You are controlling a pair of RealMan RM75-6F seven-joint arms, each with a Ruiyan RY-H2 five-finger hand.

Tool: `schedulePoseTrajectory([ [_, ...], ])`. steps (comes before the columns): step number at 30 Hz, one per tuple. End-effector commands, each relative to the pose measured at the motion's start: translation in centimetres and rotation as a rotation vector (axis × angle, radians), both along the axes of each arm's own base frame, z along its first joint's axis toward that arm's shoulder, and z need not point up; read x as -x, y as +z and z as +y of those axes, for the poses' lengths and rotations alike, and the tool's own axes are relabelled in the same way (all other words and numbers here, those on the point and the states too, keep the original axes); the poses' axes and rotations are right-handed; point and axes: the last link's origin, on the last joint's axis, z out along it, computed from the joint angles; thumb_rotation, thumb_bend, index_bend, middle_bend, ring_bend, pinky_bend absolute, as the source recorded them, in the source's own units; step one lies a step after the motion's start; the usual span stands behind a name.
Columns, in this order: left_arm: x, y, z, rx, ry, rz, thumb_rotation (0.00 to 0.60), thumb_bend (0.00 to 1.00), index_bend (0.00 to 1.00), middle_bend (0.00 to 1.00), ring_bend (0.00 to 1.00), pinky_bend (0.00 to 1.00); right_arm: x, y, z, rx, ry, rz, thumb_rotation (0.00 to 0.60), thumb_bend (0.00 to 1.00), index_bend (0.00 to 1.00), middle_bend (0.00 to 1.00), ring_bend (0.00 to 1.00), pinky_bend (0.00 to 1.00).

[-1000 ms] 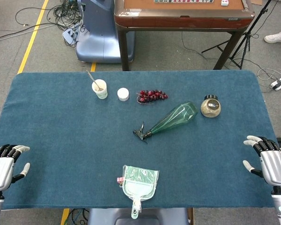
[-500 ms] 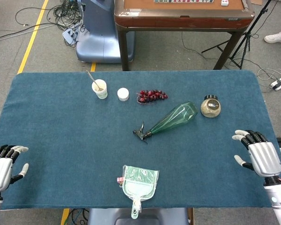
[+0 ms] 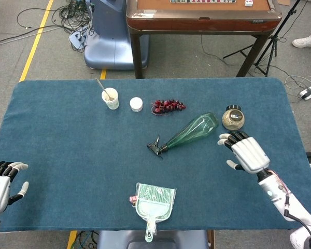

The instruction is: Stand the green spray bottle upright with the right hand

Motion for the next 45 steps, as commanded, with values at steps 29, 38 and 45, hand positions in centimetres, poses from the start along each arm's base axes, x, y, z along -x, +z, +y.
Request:
schedulePoseTrajectory([
  [29, -0.1, 0.7, -0.9, -0.026, 0.014, 0.004, 0.600, 0.38, 0.32, 0.29, 0.21, 0.12, -8.9, -14.0, -10.5, -0.184, 0.230, 0.337, 0.600, 0.15, 0.26, 0.21, 0.12, 0.22],
  [38, 0.2, 0.7, -1.0, -0.026, 0.026, 0.003, 0.600, 0.38, 0.32, 0.29, 0.21, 0.11, -9.1, -15.8, -11.4, -0.176, 0.240, 0.392, 0.600, 0.16, 0.26, 0.25, 0.12, 0.22],
  [45, 0.4, 0.6, -1.1, -0.026, 0.023, -0.001, 0.600, 0.38, 0.32, 0.28, 0.21, 0.11, -9.0, -16.5, -12.0, -0.170, 0.240, 0.431, 0.600, 0.17, 0.31, 0.29, 0.12, 0.21],
])
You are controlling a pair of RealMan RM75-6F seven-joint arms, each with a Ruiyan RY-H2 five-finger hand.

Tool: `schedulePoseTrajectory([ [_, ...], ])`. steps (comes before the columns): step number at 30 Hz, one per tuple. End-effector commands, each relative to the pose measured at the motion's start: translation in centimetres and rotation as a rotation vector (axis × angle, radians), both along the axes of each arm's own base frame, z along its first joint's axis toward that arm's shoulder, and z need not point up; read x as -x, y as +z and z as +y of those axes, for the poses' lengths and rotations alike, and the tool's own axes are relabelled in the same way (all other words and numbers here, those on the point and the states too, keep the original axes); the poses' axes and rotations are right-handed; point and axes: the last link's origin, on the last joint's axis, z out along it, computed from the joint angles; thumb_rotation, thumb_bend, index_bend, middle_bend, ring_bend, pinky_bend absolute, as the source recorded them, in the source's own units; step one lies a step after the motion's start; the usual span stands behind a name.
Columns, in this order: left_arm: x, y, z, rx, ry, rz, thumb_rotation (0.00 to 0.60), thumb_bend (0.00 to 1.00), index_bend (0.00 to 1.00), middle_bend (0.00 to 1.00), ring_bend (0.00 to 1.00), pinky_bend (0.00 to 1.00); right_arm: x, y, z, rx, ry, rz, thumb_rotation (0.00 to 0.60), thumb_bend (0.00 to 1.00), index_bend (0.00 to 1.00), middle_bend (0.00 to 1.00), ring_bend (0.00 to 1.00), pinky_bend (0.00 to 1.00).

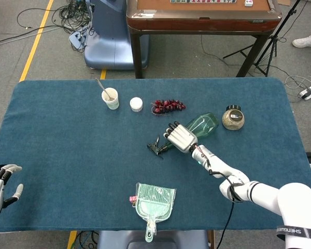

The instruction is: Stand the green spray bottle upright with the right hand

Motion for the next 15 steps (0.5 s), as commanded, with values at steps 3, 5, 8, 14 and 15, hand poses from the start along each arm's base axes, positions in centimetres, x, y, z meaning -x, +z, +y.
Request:
schedulePoseTrajectory([
  [3, 0.12, -0.01, -0.06, -0.001, 0.001, -0.001, 0.600, 0.38, 0.32, 0.28, 0.21, 0.11, 0.16, -0.38, -0.32, 0.005, -0.004, 0.018, 0.600, 0.19, 0.35, 0.31, 0.12, 0.20],
  [5, 0.12, 0.02, -0.05, -0.005, -0.003, -0.003, 0.600, 0.38, 0.32, 0.28, 0.21, 0.11, 0.23, -0.47, -0.45, 0.009, -0.006, 0.020, 0.600, 0.21, 0.40, 0.33, 0.12, 0.20],
  [8, 0.17, 0.04, -0.09, -0.009, -0.006, -0.004, 0.600, 0.38, 0.32, 0.27, 0.21, 0.11, 0.38, -0.55, -0.53, 0.017, -0.008, 0.016, 0.600, 0.23, 0.46, 0.36, 0.12, 0.20],
  [14, 0.24, -0.07, -0.08, -0.006, -0.003, -0.004, 0.600, 0.38, 0.32, 0.27, 0.21, 0.11, 0.10, -0.20, -0.43, 0.024, -0.027, -0.078, 0.600, 0.30, 0.63, 0.50, 0.24, 0.20],
  [15, 0.23, -0.10, -0.06, -0.005, -0.003, -0.003, 0.600, 0.38, 0.32, 0.27, 0.21, 0.11, 0.01, -0.02, -0.39, 0.025, -0.033, -0.104, 0.600, 0.31, 0.64, 0.51, 0.26, 0.20],
])
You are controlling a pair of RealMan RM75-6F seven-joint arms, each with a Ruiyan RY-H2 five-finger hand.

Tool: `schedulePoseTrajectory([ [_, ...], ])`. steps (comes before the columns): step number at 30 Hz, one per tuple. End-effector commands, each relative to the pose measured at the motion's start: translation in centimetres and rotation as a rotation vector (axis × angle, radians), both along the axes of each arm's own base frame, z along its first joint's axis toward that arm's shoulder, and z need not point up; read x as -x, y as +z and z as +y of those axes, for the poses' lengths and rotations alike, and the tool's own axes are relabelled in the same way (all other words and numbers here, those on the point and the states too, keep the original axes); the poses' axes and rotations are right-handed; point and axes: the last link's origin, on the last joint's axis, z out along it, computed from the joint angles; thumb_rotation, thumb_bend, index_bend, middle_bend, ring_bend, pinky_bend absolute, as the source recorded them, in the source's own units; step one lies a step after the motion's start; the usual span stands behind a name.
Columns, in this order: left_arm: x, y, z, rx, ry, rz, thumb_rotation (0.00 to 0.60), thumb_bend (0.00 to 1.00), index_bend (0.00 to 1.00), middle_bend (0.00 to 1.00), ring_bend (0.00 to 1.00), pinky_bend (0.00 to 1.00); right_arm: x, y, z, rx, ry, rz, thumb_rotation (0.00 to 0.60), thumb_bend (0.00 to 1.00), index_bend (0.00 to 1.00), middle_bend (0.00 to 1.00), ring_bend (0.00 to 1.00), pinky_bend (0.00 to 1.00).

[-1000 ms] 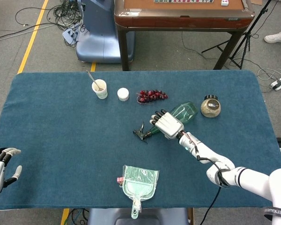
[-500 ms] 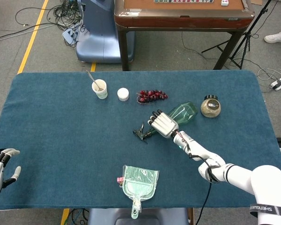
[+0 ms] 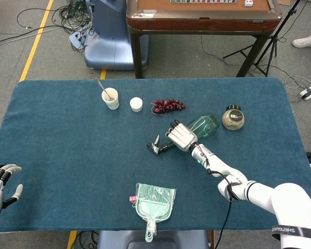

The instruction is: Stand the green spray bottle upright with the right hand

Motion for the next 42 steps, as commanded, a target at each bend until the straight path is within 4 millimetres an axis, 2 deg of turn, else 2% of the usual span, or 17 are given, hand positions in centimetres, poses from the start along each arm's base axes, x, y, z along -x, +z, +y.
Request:
schedulePoseTrajectory([
  [1, 0.0, -0.1, 0.0, 0.002, -0.001, 0.001, 0.600, 0.38, 0.32, 0.27, 0.21, 0.11, -0.3, 0.6, 0.2, 0.003, -0.021, -0.102, 0.600, 0.32, 0.66, 0.53, 0.27, 0.20],
  [5, -0.1, -0.1, 0.2, 0.003, -0.002, 0.003, 0.600, 0.38, 0.32, 0.27, 0.21, 0.11, -0.7, 2.3, 0.4, 0.003, -0.052, -0.239, 0.600, 0.33, 0.68, 0.54, 0.29, 0.20],
  [12, -0.2, -0.2, 0.3, 0.005, -0.011, 0.001, 0.600, 0.38, 0.32, 0.27, 0.21, 0.11, -1.1, 6.0, 1.4, -0.053, -0.202, -0.628, 0.600, 0.33, 0.68, 0.54, 0.30, 0.20],
  [16, -0.4, -0.2, 0.4, 0.006, -0.016, 0.001, 0.600, 0.38, 0.32, 0.27, 0.21, 0.11, -0.9, 7.8, 2.1, -0.106, -0.286, -0.808, 0.600, 0.33, 0.68, 0.54, 0.30, 0.20],
  [21, -0.5, -0.3, 0.5, 0.009, -0.021, 0.000, 0.600, 0.38, 0.32, 0.27, 0.21, 0.11, -0.1, 9.0, 2.9, -0.185, -0.420, -1.003, 0.600, 0.33, 0.68, 0.54, 0.30, 0.20],
  [30, -0.5, -0.4, 0.5, 0.011, -0.019, 0.000, 0.600, 0.38, 0.32, 0.27, 0.21, 0.11, 1.9, 9.3, 3.9, -0.313, -0.587, -1.304, 0.600, 0.32, 0.68, 0.54, 0.30, 0.20],
  [42, -0.7, -0.5, 0.6, 0.019, -0.024, -0.003, 0.600, 0.38, 0.32, 0.27, 0.21, 0.11, 2.5, 7.3, 3.6, -0.399, -0.601, -1.407, 0.600, 0.27, 0.68, 0.54, 0.30, 0.20],
])
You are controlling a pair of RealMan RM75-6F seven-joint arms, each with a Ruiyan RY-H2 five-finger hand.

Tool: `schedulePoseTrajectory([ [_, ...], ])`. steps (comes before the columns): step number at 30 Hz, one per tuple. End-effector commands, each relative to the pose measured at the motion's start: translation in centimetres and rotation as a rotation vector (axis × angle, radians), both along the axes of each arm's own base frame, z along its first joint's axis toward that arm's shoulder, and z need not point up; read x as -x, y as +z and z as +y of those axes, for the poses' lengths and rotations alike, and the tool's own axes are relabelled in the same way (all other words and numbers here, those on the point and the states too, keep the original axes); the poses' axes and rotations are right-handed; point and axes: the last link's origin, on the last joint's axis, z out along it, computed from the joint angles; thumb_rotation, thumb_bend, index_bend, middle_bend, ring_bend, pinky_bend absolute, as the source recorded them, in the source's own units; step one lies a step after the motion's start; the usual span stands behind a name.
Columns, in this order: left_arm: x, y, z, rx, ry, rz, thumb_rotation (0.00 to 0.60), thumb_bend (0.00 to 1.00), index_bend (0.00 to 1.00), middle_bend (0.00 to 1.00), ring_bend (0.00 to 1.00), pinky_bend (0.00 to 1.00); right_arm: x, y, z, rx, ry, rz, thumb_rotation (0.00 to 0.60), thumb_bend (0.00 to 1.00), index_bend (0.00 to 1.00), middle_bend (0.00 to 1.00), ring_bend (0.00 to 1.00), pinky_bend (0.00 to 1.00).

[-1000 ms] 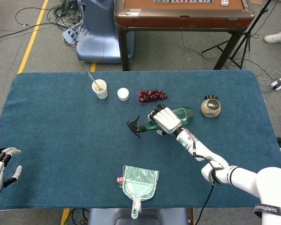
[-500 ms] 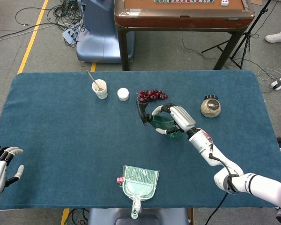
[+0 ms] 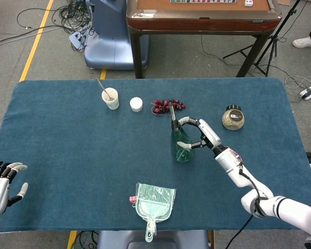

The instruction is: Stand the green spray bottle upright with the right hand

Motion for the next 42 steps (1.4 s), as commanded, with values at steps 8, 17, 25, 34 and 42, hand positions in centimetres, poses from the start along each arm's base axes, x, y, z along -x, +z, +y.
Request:
schedulePoseTrajectory([
  [8, 0.0, 0.0, 0.0, 0.004, -0.001, -0.002, 0.600, 0.38, 0.32, 0.27, 0.21, 0.11, -0.2, -2.1, 0.0, -0.005, 0.032, -0.060, 0.600, 0.22, 0.68, 0.54, 0.30, 0.20],
  [17, 0.0, 0.0, -0.1, 0.008, 0.002, -0.002, 0.600, 0.38, 0.32, 0.27, 0.21, 0.11, 0.4, -3.3, 0.3, -0.018, 0.030, -0.085, 0.600, 0.10, 0.68, 0.49, 0.30, 0.20],
  [25, 0.0, 0.0, -0.1, 0.009, 0.009, 0.002, 0.600, 0.38, 0.32, 0.27, 0.21, 0.11, 1.3, -2.6, 0.3, -0.006, 0.031, -0.079, 0.600, 0.00, 0.61, 0.38, 0.22, 0.18],
  [34, 0.0, 0.0, 0.0, 0.013, 0.010, 0.004, 0.600, 0.38, 0.32, 0.27, 0.21, 0.10, 2.3, -1.6, 0.9, -0.009, 0.043, -0.027, 0.600, 0.00, 0.30, 0.24, 0.14, 0.11],
  [42, 0.0, 0.0, 0.0, 0.012, 0.007, 0.004, 0.600, 0.38, 0.32, 0.27, 0.21, 0.10, 2.2, -0.8, 0.9, -0.003, 0.045, -0.027, 0.600, 0.00, 0.12, 0.13, 0.08, 0.06],
])
